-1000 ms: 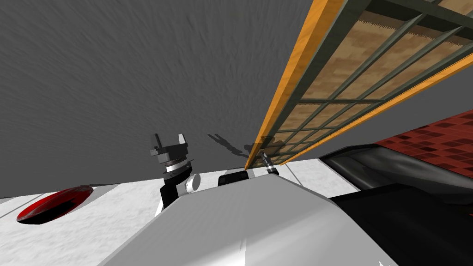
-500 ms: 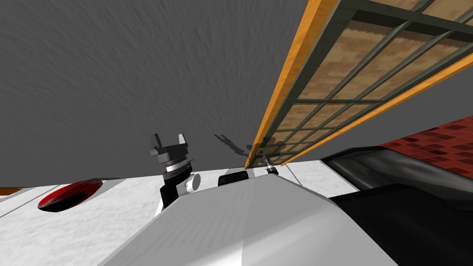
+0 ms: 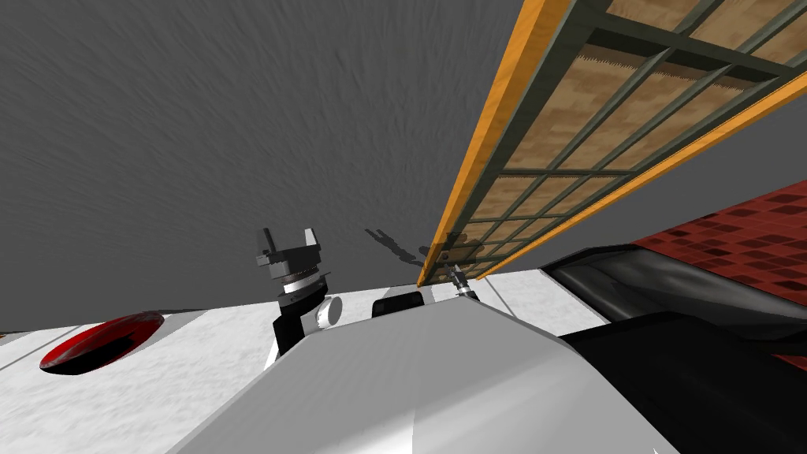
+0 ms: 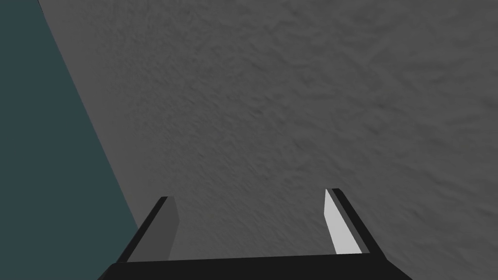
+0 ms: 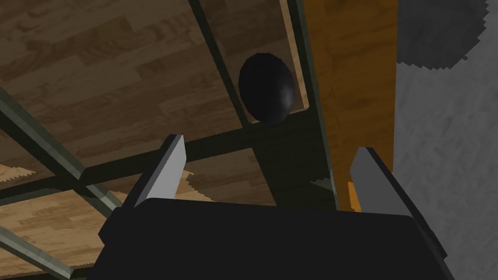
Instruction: Pull the door open
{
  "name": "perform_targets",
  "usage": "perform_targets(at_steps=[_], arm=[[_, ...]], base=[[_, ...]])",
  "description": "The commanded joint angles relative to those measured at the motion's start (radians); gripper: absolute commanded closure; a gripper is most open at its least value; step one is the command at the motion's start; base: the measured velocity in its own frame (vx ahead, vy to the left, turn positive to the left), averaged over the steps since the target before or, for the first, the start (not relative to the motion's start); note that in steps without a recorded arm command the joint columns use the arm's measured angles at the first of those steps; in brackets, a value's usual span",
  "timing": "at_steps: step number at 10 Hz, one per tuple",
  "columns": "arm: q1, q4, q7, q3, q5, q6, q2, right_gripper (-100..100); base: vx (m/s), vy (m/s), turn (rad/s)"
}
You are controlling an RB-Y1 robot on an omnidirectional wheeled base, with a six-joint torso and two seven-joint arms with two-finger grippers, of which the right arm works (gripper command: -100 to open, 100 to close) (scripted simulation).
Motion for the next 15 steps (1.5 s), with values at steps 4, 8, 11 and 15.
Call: perform_targets(at_steps=[4, 8, 11, 15], arm=[[0.051, -0.011, 0.126, -0.028, 0.044, -0.044, -0.003, -100], [0.084, -0.017, 0.217, -0.046, 0.074, -0.074, -0.005, -100], [0.096, -0.023, 0.234, -0.051, 0.082, -0.08, -0.005, -100], [0.066, -0.016, 0.246, -0.055, 0.077, -0.051, -0.002, -100]], base=[[-0.02, 0.021, -0.046], [-0.018, 0.02, -0.034], [-0.013, 0.015, -0.024], [0.162, -0.002, 0.037]])
